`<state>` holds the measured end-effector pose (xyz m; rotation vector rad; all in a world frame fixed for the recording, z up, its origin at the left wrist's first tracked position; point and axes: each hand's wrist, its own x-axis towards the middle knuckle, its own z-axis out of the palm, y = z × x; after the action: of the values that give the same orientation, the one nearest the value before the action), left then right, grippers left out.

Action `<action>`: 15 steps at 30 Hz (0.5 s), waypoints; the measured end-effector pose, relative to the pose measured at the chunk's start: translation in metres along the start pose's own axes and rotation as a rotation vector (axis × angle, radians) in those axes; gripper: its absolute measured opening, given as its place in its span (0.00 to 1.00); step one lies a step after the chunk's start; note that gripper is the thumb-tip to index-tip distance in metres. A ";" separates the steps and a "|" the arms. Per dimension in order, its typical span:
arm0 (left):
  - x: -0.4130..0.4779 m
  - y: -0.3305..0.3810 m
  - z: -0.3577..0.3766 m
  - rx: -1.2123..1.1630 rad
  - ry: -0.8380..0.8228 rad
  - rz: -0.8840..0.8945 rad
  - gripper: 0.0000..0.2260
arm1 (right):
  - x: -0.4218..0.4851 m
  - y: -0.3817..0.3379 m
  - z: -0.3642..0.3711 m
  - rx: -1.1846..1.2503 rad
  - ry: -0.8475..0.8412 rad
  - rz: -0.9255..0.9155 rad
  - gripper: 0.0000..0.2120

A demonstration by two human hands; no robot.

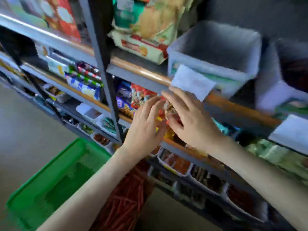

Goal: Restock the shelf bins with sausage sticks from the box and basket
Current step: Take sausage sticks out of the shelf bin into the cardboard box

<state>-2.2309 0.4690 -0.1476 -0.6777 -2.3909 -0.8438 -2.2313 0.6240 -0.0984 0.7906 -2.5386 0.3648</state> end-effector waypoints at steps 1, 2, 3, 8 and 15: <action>0.022 0.024 0.004 -0.017 0.015 0.066 0.19 | -0.004 0.014 -0.030 -0.010 0.045 0.030 0.25; 0.042 0.047 0.007 -0.022 0.032 0.125 0.18 | -0.009 0.027 -0.058 -0.021 0.087 0.046 0.24; 0.061 0.068 0.011 -0.022 0.047 0.177 0.18 | -0.016 0.041 -0.083 -0.038 0.123 0.051 0.23; 0.132 0.150 0.030 0.008 0.014 0.430 0.17 | -0.054 0.117 -0.170 -0.139 0.201 0.091 0.20; 0.204 0.180 0.052 0.141 -0.073 0.275 0.24 | -0.094 0.193 -0.208 -0.164 0.091 0.557 0.34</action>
<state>-2.2901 0.6841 0.0162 -0.9657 -2.3232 -0.5385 -2.2055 0.9003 0.0124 -0.0067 -2.6228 0.3484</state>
